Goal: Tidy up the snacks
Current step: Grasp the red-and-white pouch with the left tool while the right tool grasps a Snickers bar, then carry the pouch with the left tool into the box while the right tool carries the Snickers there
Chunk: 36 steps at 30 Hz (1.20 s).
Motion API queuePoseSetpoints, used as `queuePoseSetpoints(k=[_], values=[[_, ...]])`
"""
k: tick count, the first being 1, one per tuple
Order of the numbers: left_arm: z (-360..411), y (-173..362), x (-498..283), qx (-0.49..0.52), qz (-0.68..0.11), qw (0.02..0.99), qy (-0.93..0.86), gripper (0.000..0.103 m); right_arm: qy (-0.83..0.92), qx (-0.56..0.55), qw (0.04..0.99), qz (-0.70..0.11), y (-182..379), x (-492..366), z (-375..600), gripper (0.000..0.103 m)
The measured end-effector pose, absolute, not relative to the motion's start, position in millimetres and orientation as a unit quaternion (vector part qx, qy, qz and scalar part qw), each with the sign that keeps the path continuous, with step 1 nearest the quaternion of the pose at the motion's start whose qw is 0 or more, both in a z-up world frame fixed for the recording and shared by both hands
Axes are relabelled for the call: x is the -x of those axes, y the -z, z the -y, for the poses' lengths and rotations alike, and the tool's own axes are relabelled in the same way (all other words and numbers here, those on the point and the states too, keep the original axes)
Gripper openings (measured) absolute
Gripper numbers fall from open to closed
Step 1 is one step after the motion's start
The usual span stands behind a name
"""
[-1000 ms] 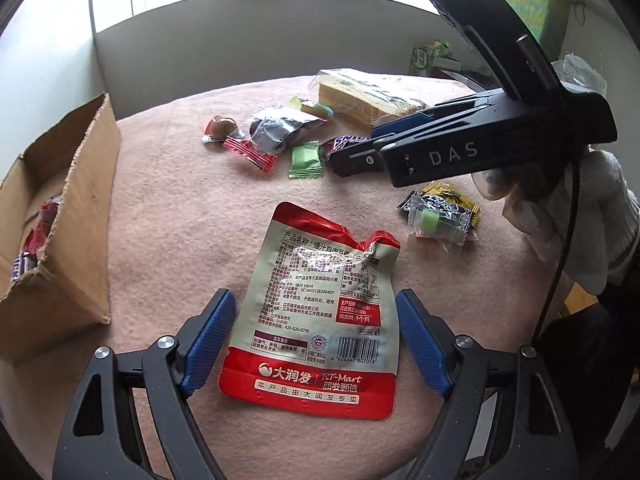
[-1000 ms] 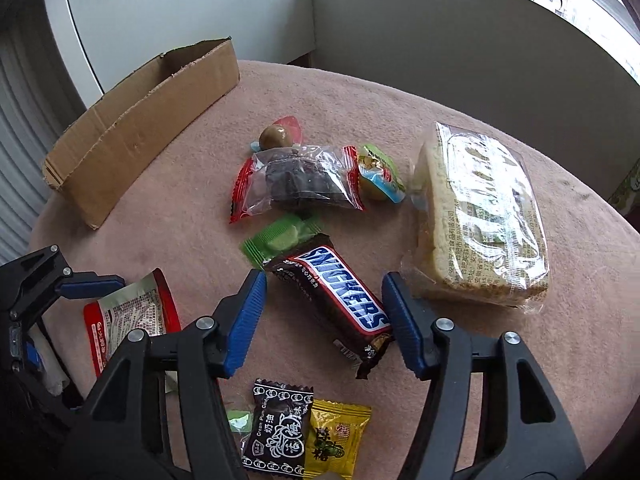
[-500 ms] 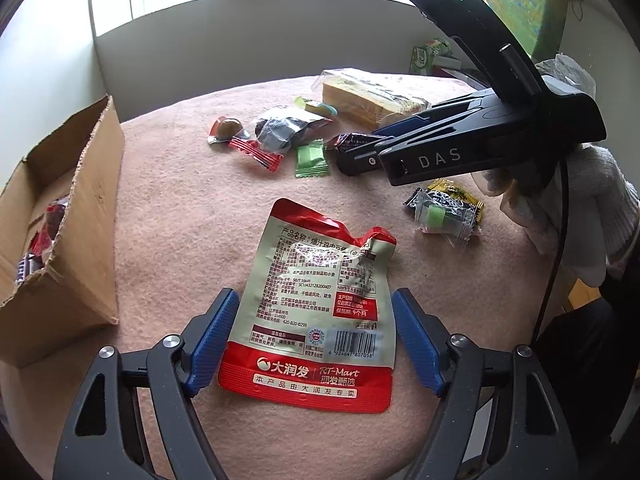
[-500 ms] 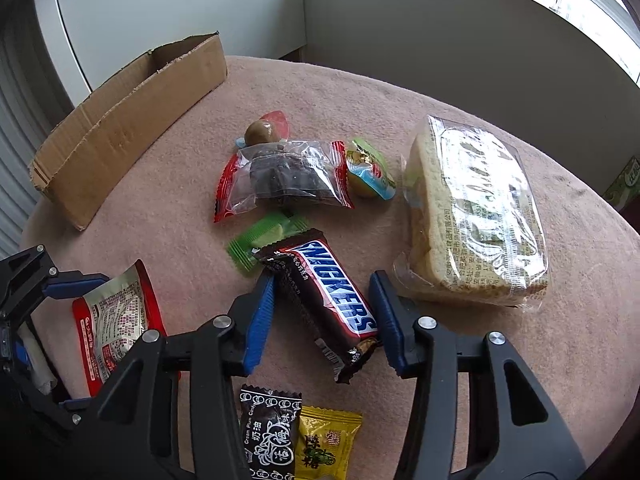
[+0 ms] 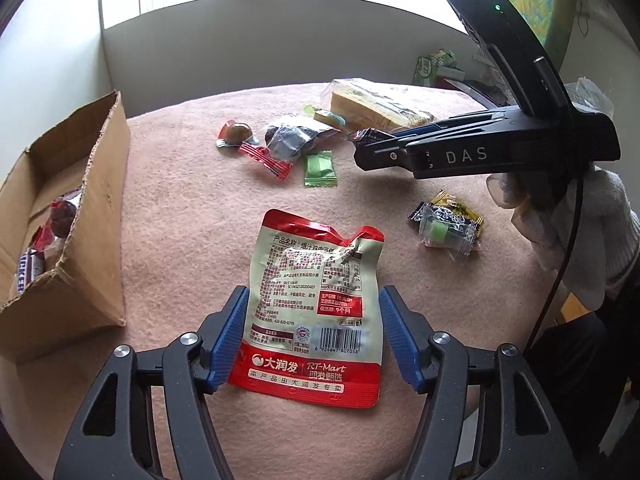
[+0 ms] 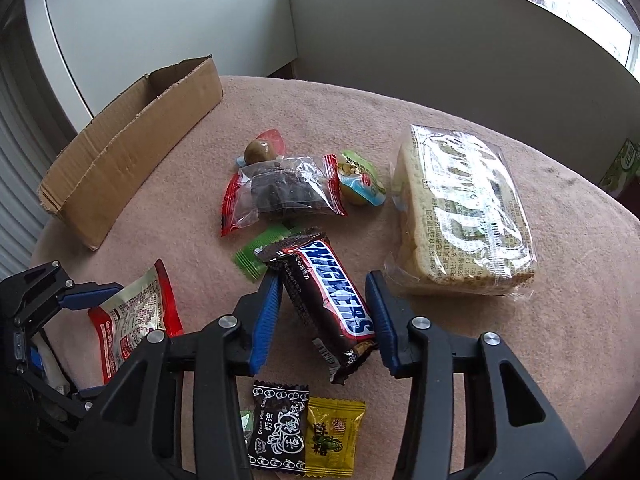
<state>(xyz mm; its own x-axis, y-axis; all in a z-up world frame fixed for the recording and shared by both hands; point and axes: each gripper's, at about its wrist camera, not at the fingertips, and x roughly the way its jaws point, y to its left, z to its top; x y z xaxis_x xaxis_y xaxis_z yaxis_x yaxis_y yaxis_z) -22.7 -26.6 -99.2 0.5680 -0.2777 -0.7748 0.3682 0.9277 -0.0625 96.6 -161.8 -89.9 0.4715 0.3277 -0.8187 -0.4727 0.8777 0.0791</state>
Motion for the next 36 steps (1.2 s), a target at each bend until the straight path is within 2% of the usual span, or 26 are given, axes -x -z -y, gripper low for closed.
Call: queuePoseSetpoints(k=[1, 4, 6, 8, 11, 13, 27, 36], values=[[26.5, 100.8, 21.4, -0.051, -0.429, 0.885, 0.176, 0.075, -0.235, 0.081, 0.852, -0.46, 91.9, -96.5, 160.5, 0.045], [23.7, 103.9, 15.8, -0.051, -0.429, 0.886, 0.167, 0.081, -0.234, 0.089, 0.85, -0.463, 96.9, -95.8, 156.5, 0.045], [22.2, 103.6, 14.8, -0.049, -0.428, 0.886, 0.168, 0.081, -0.232, 0.09, 0.851, -0.462, 96.9, -95.4, 156.1, 0.045], [21.8, 102.9, 16.2, -0.05, -0.428, 0.887, 0.165, 0.077, -0.232, 0.087, 0.852, -0.461, 96.1, -95.6, 156.9, 0.045], [19.3, 97.1, 17.8, -0.032, -0.425, 0.889, 0.168, 0.064, -0.23, 0.083, 0.854, -0.458, 94.2, -94.8, 158.8, 0.045], [18.3, 94.2, 17.4, -0.027, -0.425, 0.889, 0.17, 0.061, -0.229, 0.081, 0.856, -0.456, 92.8, -93.4, 160.2, 0.045], [3.5, 59.9, 28.9, 0.011, -0.387, 0.904, 0.181, 0.06, -0.231, 0.068, 0.88, -0.41, 56.5, -79.8, 156.0, 0.045], [-22.3, 40.2, 32.1, 0.025, -0.361, 0.919, 0.156, 0.06, -0.25, 0.058, 0.89, -0.378, 21.1, -78.9, 120.5, 0.045]])
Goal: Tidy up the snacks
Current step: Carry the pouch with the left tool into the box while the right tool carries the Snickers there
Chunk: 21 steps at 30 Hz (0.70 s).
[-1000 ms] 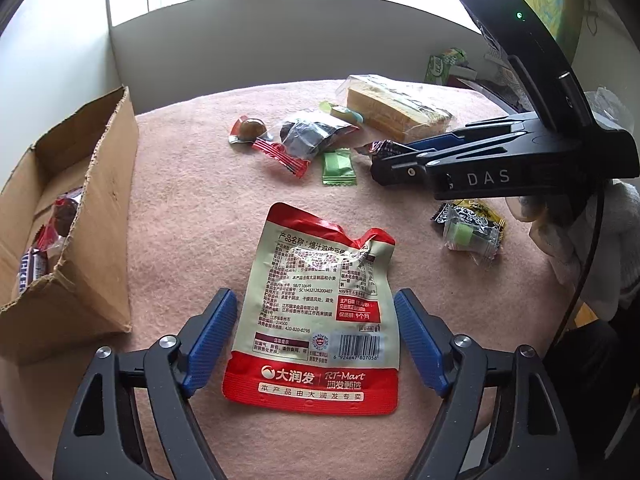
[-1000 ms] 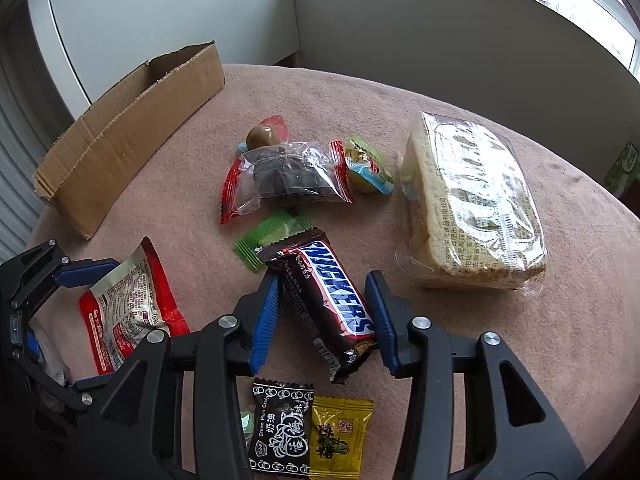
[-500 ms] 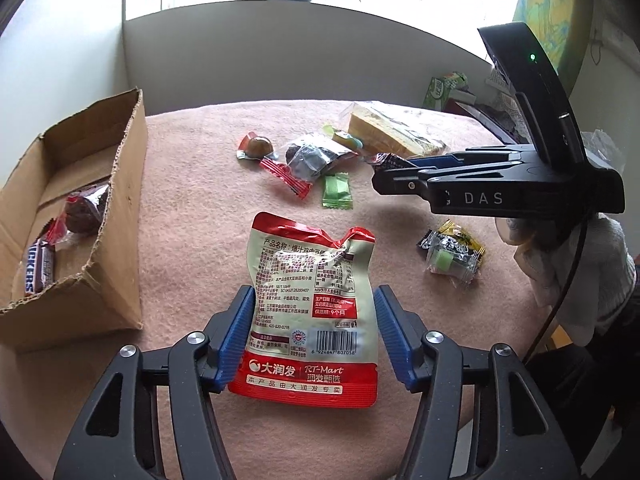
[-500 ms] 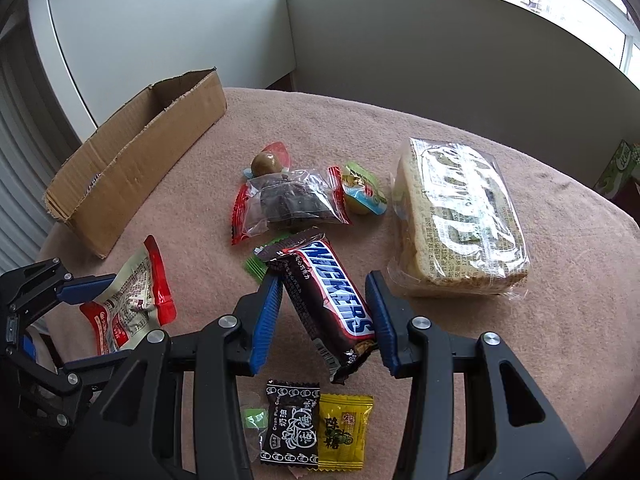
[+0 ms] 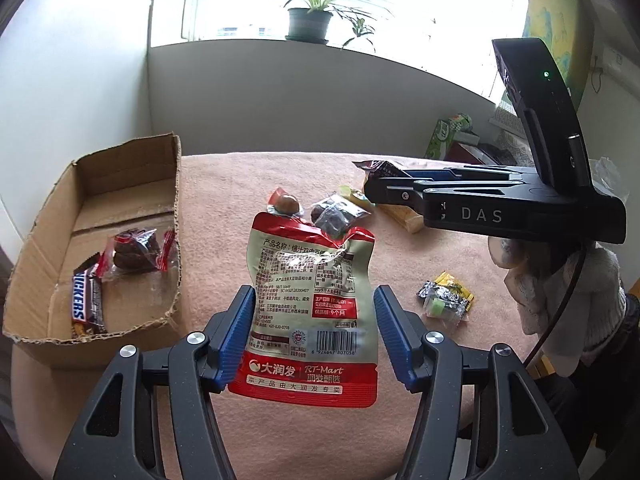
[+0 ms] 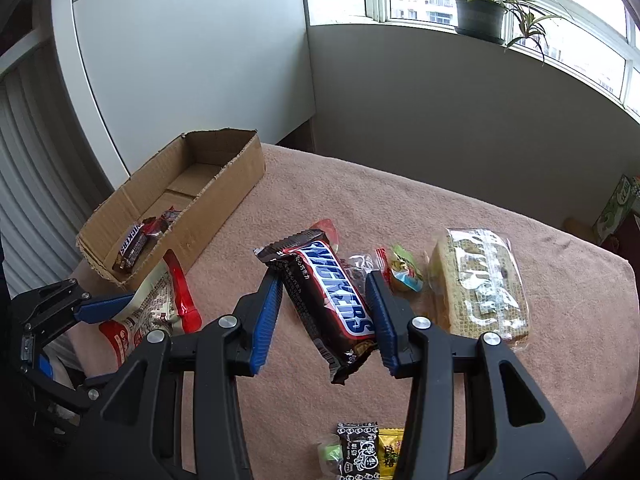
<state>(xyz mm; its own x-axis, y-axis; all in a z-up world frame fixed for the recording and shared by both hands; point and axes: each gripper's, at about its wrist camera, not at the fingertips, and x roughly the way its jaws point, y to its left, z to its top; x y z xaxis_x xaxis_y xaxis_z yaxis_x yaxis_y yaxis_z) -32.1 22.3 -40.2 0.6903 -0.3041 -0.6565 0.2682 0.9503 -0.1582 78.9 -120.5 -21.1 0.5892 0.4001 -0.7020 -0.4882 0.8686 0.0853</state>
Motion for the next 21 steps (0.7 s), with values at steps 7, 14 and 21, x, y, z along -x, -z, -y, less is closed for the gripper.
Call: queuePoseSetpoints(k=[7, 14, 21], values=[[-58.9, 27.7, 33.9, 0.046, -0.34, 0.932, 0.118, 0.06, -0.275, 0.035, 0.886, -0.371, 4.8, -88.5, 79.4, 0.045], [-100.2, 24.1, 31.7, 0.069, -0.324, 0.941, 0.072, 0.06, -0.301, 0.024, 0.878, -0.372, -0.2, -106.1, 26.3, 0.045], [-125.6, 29.7, 23.2, 0.072, -0.327, 0.941, 0.042, 0.06, -0.314, 0.032, 0.873, -0.372, 3.6, -120.5, -22.9, 0.045]])
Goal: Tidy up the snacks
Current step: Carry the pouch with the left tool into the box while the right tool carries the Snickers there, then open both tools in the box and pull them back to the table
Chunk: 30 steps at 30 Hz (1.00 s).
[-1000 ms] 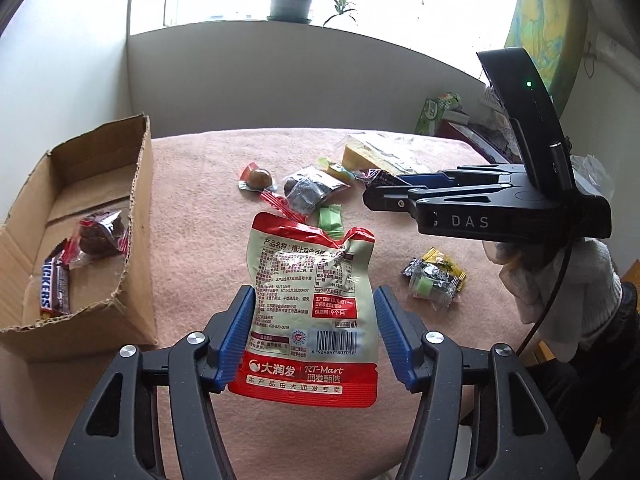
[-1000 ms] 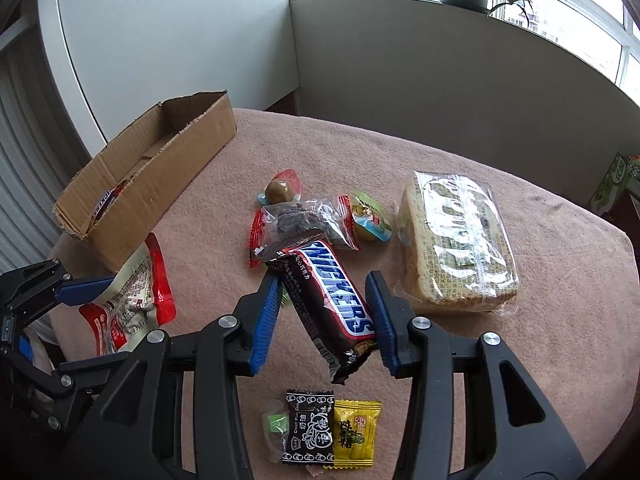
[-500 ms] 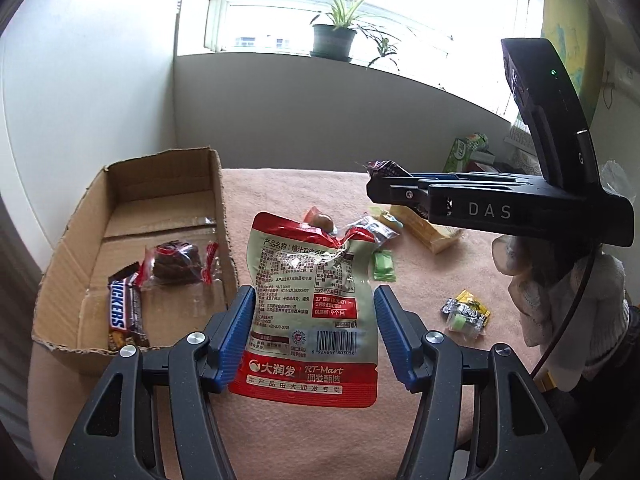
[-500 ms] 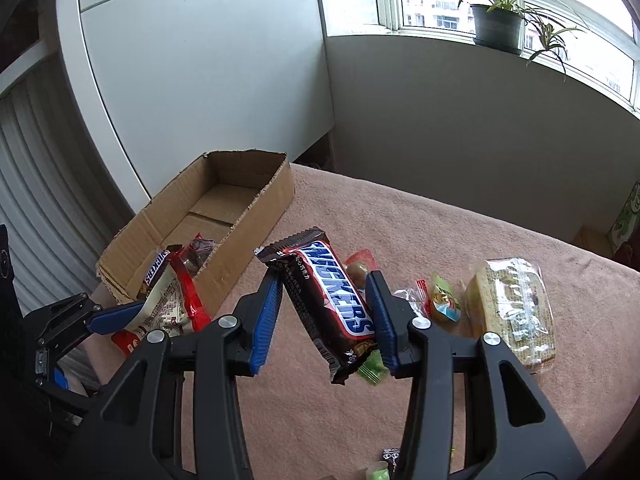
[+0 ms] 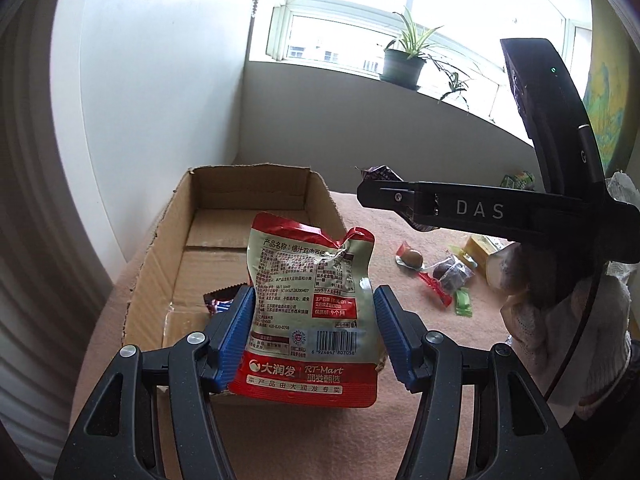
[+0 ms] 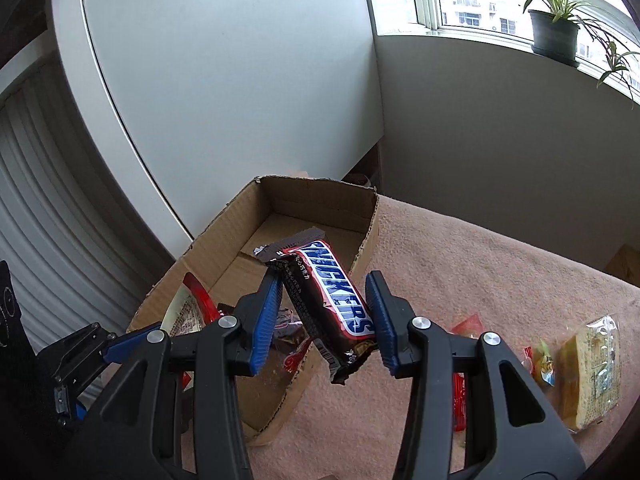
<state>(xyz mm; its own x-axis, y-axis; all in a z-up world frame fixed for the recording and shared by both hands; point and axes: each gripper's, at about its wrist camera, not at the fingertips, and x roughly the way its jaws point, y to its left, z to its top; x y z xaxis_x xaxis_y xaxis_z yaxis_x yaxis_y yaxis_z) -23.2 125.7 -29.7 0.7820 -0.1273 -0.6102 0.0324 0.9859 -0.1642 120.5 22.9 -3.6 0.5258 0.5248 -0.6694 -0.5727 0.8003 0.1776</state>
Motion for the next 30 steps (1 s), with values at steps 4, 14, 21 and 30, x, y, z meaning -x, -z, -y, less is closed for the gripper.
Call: queuePoseSetpoints(k=[4, 14, 21, 30], values=[[-136.5, 35.0, 16.4, 0.077, -0.335, 0.938, 0.03, 0.06, -0.311, 0.042, 0.872, -0.375, 9.8, -129.1, -42.1, 0.045], [-150.5, 40.1, 0.6, 0.079, -0.347, 0.935, 0.014, 0.06, -0.305, 0.047, 0.866, -0.394, 28.2, -154.6, -79.4, 0.046], [-159.0, 43.7, -6.2, 0.083, -0.351, 0.933, 0.005, 0.068, -0.295, 0.053, 0.871, -0.39, 34.9, -159.9, -89.7, 0.071], [-161.0, 39.5, 0.8, 0.078, -0.346, 0.935, 0.005, 0.068, -0.292, 0.055, 0.876, -0.38, 30.1, -154.7, -87.2, 0.08]])
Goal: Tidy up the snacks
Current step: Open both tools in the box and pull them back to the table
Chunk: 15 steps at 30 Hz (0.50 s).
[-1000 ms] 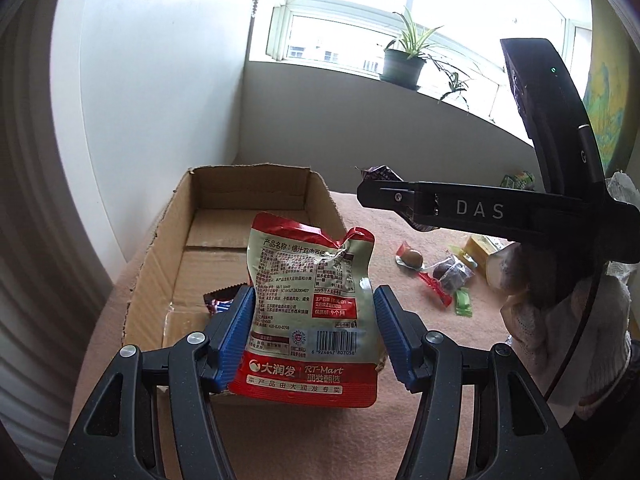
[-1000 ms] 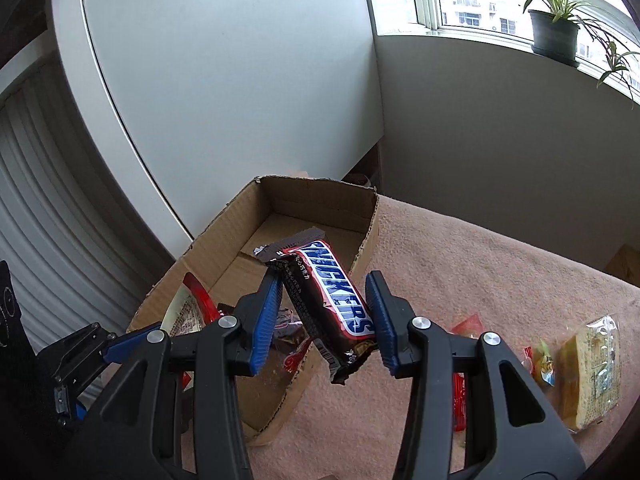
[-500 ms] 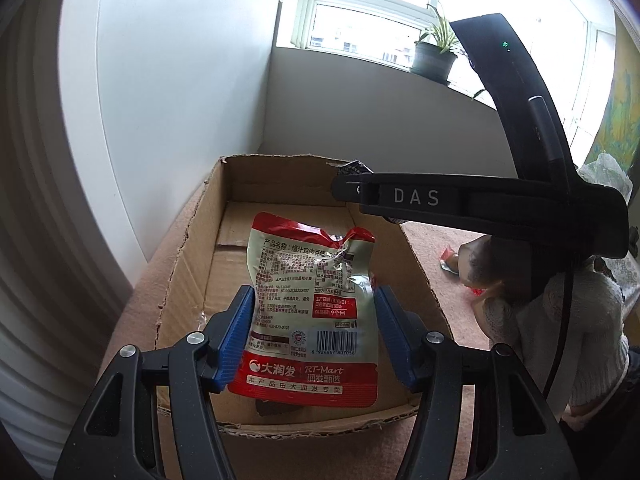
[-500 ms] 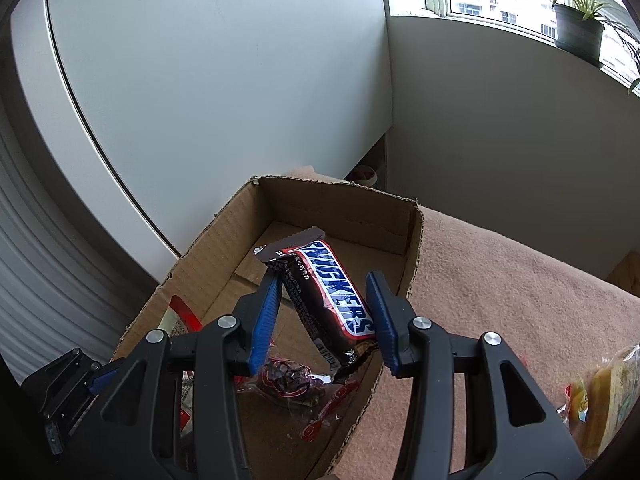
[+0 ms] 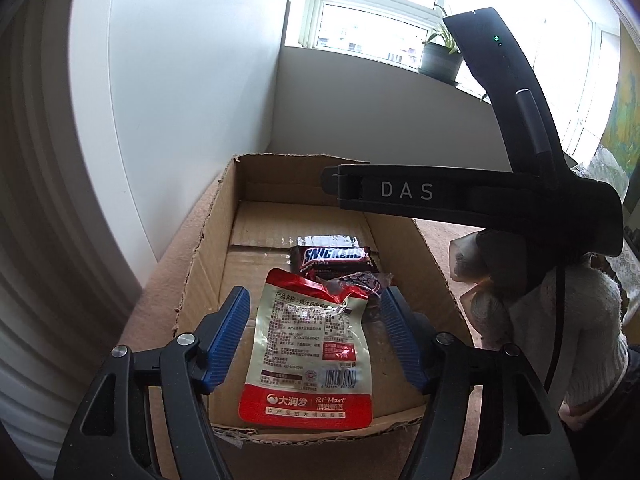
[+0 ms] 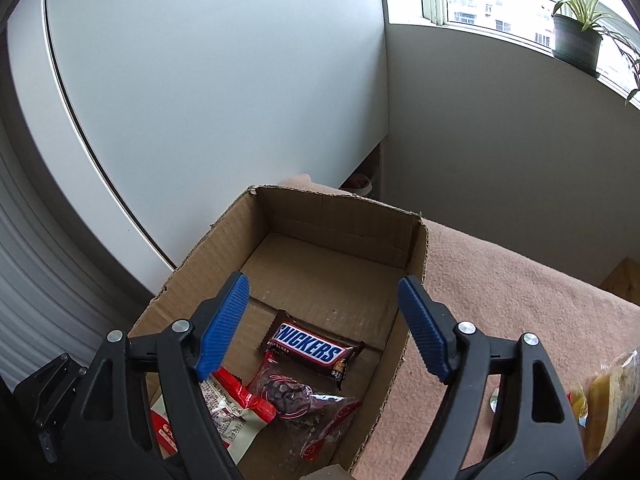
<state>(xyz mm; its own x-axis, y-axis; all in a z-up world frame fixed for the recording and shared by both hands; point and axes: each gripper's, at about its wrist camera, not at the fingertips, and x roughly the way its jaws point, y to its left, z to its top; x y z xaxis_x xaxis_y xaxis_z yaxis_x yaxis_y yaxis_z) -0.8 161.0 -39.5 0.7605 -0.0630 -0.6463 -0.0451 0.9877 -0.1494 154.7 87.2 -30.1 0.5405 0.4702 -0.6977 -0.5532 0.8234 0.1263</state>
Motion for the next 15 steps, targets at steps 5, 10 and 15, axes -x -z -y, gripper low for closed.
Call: queuePoseSetpoints(k=[5, 10, 15], values=[[-157.9, 35.6, 4.7, 0.074, -0.339, 0.938, 0.003, 0.068, -0.29, 0.059, 0.877, -0.377, 26.4, -148.4, -82.0, 0.08], [-150.0, 30.9, 10.9, 0.069, -0.332, 0.941, 0.005, 0.068, -0.284, 0.059, 0.881, -0.374, 19.3, -135.4, -62.4, 0.08], [-139.7, 26.5, 15.0, 0.067, -0.327, 0.943, 0.013, 0.068, -0.274, 0.06, 0.886, -0.369, 10.7, -120.0, -29.3, 0.08]])
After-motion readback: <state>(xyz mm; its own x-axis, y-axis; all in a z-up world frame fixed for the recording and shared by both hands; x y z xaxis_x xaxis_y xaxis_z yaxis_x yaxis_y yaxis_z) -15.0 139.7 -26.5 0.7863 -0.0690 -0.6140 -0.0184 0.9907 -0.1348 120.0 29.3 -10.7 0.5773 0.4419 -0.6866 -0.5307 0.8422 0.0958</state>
